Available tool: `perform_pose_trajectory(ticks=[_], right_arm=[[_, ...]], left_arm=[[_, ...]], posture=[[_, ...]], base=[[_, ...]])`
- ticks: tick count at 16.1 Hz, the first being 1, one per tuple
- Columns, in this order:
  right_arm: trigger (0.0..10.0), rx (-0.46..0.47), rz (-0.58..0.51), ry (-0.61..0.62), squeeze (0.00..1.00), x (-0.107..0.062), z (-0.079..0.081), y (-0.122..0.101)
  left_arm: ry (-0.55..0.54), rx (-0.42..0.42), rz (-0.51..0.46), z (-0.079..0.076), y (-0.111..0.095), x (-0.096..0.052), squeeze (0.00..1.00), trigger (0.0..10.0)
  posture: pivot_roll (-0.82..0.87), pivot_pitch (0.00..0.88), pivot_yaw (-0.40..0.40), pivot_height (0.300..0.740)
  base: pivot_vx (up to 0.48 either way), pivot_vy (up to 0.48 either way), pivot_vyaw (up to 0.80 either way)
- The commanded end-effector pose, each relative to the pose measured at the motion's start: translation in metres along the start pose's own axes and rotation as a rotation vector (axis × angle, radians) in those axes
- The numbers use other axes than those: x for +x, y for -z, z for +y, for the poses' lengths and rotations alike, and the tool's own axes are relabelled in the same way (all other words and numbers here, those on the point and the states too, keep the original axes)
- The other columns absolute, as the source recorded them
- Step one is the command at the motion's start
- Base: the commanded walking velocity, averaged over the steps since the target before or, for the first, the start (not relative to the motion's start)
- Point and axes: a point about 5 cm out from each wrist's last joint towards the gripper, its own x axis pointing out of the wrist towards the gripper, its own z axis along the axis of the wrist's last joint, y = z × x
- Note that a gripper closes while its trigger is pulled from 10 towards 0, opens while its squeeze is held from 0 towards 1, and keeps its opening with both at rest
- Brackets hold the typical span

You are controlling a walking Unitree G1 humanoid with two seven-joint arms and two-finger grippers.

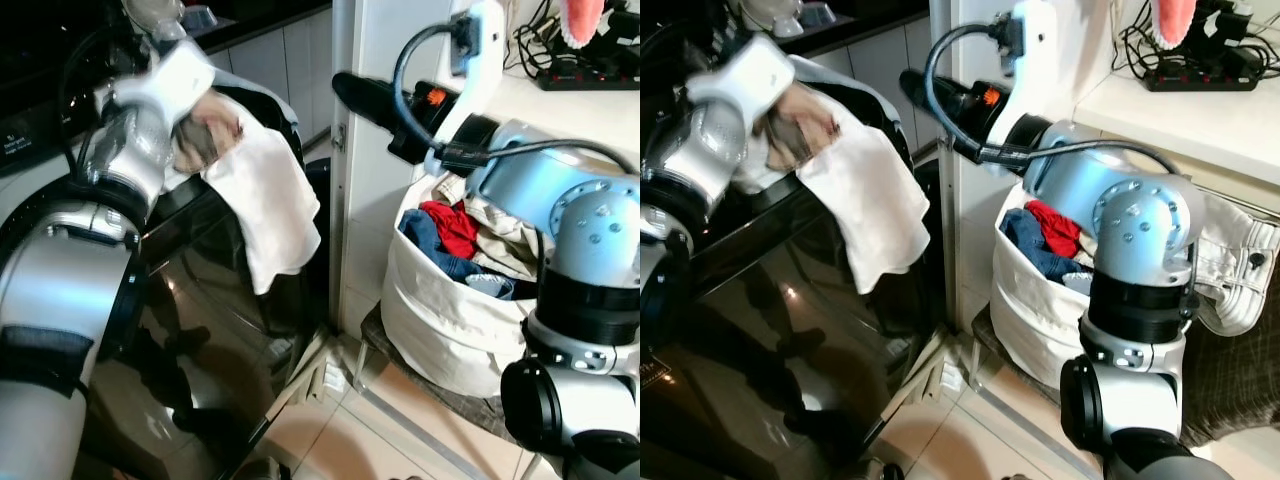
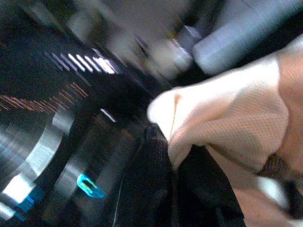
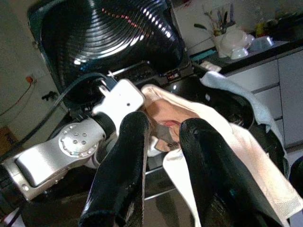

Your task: Clothes washing

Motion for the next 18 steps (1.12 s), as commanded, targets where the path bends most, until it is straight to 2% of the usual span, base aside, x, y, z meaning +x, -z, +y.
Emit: perform_pose_trajectory(ticks=[1,2,3,6,8,13,16,18], right_arm=[[10.0,-0.02,0.012,-0.01,0.0,-0.001,0.005,0.001],[10.0,-0.022,0.016,-0.011,0.0,-0.001,0.005,0.002],[10.0,-0.021,0.022,-0.015,0.0,-0.001,0.005,0.002],[10.0,-0.011,0.053,-0.04,0.0,0.0,0.006,0.007],[10.0,-0.022,0.094,-0.052,0.0,-0.001,0.008,0.012],[10.0,-0.027,0.106,-0.025,0.0,-0.002,0.003,0.014],[10.0,-0.096,0.162,0.093,0.0,-0.006,-0.011,0.022],[10.0,-0.084,0.163,0.115,0.0,-0.007,-0.015,0.024]], left_arm=[[0.07,-0.053,0.06,-0.005,0.008,-0.001,0.0,10.0],[0.11,-0.09,0.088,-0.008,0.011,-0.001,1.0,10.0],[0.165,-0.152,0.116,-0.011,0.012,-0.002,1.0,10.0],[0.212,-0.251,0.111,-0.008,0.006,-0.001,1.0,10.0],[0.206,-0.231,0.097,-0.002,0.001,0.0,1.0,10.0],[0.181,-0.181,0.09,0.006,-0.003,0.0,1.0,10.0],[0.158,-0.171,0.077,0.011,-0.007,0.001,1.0,10.0],[0.144,-0.165,0.074,0.013,-0.008,0.001,1.0,10.0]], posture=[[-0.08,0.0,0.066,0.74],[-0.08,0.0,0.063,0.74],[-0.08,0.0,0.061,0.74],[-0.07,0.0,0.059,0.74],[-0.07,0.0,0.056,0.74],[-0.07,0.0,0.058,0.74],[-0.07,0.0,0.057,0.74],[-0.07,0.0,0.057,0.74]], base=[[0.0,0.0,0.0],[0.0,0.0,0.0],[0.0,0.0,0.0],[0.0,0.0,0.0],[0.0,0.0,0.0],[0.0,0.0,0.0],[0.0,0.0,0.0],[0.0,0.0,0.0]])
